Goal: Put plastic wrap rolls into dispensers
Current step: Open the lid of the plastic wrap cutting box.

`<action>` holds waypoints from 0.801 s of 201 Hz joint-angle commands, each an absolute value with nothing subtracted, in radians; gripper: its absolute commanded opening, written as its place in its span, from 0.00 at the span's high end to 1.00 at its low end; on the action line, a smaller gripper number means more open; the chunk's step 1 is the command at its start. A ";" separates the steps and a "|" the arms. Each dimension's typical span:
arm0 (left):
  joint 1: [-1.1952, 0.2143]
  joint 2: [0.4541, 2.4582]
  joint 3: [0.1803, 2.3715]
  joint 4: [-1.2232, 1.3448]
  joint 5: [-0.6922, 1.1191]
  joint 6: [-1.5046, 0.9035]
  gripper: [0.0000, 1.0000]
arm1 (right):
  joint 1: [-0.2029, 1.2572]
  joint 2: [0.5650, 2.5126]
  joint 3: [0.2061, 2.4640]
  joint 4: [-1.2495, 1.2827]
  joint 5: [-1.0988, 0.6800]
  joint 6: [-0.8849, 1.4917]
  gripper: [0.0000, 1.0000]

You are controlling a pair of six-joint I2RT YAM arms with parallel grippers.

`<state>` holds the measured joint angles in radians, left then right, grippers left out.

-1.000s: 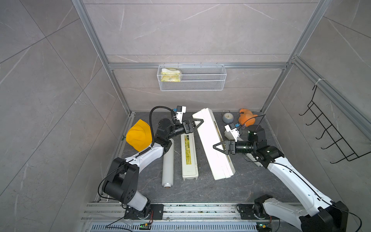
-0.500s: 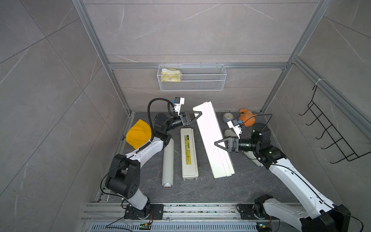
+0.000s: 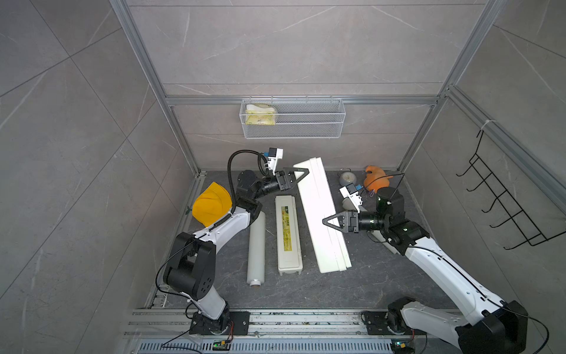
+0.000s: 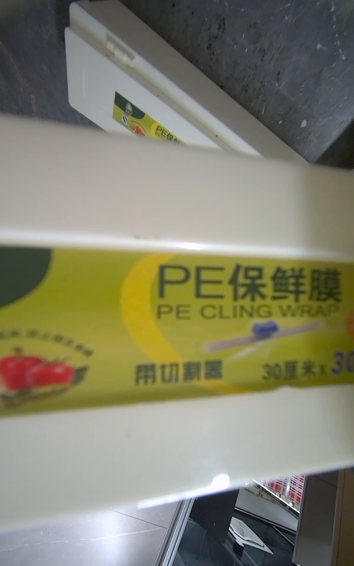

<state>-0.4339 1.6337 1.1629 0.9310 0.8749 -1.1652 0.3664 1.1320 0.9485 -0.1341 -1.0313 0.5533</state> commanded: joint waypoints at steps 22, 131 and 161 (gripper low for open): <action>-0.437 1.619 1.185 0.923 0.884 -1.124 0.10 | 0.384 1.141 0.992 -0.153 -1.071 0.505 0.16; -0.478 1.641 1.144 0.990 0.907 -1.179 0.29 | 0.384 1.249 1.085 -0.033 -1.096 0.499 0.00; -0.496 1.639 1.128 0.990 0.905 -1.175 0.29 | 0.385 1.336 1.158 0.025 -1.107 0.530 0.00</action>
